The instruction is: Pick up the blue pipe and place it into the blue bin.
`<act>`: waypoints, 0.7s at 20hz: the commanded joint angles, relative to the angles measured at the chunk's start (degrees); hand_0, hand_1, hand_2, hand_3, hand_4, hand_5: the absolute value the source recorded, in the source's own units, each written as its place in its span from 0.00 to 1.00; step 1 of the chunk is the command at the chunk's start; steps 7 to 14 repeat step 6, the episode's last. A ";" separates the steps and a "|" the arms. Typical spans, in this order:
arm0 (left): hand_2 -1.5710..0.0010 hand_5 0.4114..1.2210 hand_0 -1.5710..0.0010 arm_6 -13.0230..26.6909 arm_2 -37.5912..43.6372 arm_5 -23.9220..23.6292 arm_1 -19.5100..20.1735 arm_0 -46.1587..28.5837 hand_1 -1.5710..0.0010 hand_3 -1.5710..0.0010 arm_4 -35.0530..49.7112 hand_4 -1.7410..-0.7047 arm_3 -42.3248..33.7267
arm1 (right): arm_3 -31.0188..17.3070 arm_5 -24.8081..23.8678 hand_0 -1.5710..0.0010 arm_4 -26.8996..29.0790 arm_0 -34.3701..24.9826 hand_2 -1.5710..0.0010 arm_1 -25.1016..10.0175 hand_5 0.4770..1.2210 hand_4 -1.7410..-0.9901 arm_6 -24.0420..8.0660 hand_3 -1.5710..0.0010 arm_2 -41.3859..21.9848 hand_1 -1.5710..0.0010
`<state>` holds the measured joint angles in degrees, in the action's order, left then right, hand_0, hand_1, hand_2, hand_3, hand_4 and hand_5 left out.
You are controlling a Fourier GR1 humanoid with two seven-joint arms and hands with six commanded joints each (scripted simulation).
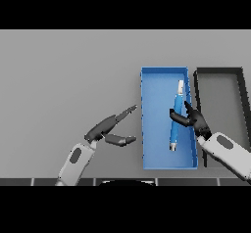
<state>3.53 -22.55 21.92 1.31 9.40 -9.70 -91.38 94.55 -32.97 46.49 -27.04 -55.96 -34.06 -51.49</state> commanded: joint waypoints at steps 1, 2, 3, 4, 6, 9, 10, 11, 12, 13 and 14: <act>1.00 0.10 1.00 -0.48 -0.01 0.14 0.27 0.04 1.00 1.00 -0.21 0.78 0.40 | 0.73 0.06 0.98 -0.05 -0.80 0.99 -0.36 0.32 0.86 -0.67 1.00 0.00 0.99; 1.00 0.10 1.00 -0.43 0.45 0.47 0.87 -0.06 1.00 1.00 0.34 0.78 -0.19 | 1.32 0.50 0.99 -0.64 -1.09 0.99 -0.95 0.32 0.87 -0.89 1.00 -0.54 0.99; 1.00 0.10 1.00 -0.43 0.49 0.28 0.91 -0.03 1.00 1.00 0.18 0.78 -0.13 | 1.58 0.99 0.99 -0.54 -0.77 0.99 -1.59 0.32 0.87 -0.89 1.00 -0.56 0.99; 1.00 0.10 1.00 -0.73 0.34 0.38 1.04 -0.43 1.00 1.00 0.20 0.78 -0.46 | 0.99 1.77 0.99 -0.71 -0.60 0.99 -1.32 0.32 0.87 -0.37 1.00 -0.81 0.99; 1.00 0.10 1.00 -0.56 0.22 0.55 1.21 -0.91 1.00 1.00 0.28 0.78 -0.75 | 1.44 1.83 0.99 -0.22 -1.14 0.99 -1.53 0.32 0.87 -0.02 1.00 -0.89 0.99; 1.00 0.10 1.00 -0.56 0.22 0.55 1.21 -0.91 1.00 1.00 0.28 0.78 -0.75 | 1.44 1.83 0.99 -0.22 -1.14 0.99 -1.53 0.32 0.87 -0.02 1.00 -0.89 0.99; 1.00 0.10 1.00 -0.56 0.22 0.55 1.21 -0.91 1.00 1.00 0.28 0.78 -0.75 | 1.44 1.83 0.99 -0.22 -1.14 0.99 -1.53 0.32 0.87 -0.02 1.00 -0.89 0.99; 1.00 0.10 1.00 -0.56 0.22 0.55 1.21 -0.91 1.00 1.00 0.28 0.78 -0.75 | 1.44 1.83 0.99 -0.22 -1.14 0.99 -1.53 0.32 0.87 -0.02 1.00 -0.89 0.99; 1.00 0.10 1.00 -0.56 0.22 0.55 1.21 -0.91 1.00 1.00 0.28 0.78 -0.75 | 1.44 1.83 0.99 -0.22 -1.14 0.99 -1.53 0.32 0.87 -0.02 1.00 -0.89 0.99; 1.00 0.10 1.00 -0.56 0.22 0.55 1.21 -0.91 1.00 1.00 0.28 0.78 -0.75 | 1.44 1.83 0.99 -0.22 -1.14 0.99 -1.53 0.32 0.87 -0.02 1.00 -0.89 0.99; 1.00 0.10 1.00 -0.56 0.22 0.55 1.21 -0.91 1.00 1.00 0.28 0.78 -0.75 | 1.44 1.83 0.99 -0.22 -1.14 0.99 -1.53 0.32 0.87 -0.02 1.00 -0.89 0.99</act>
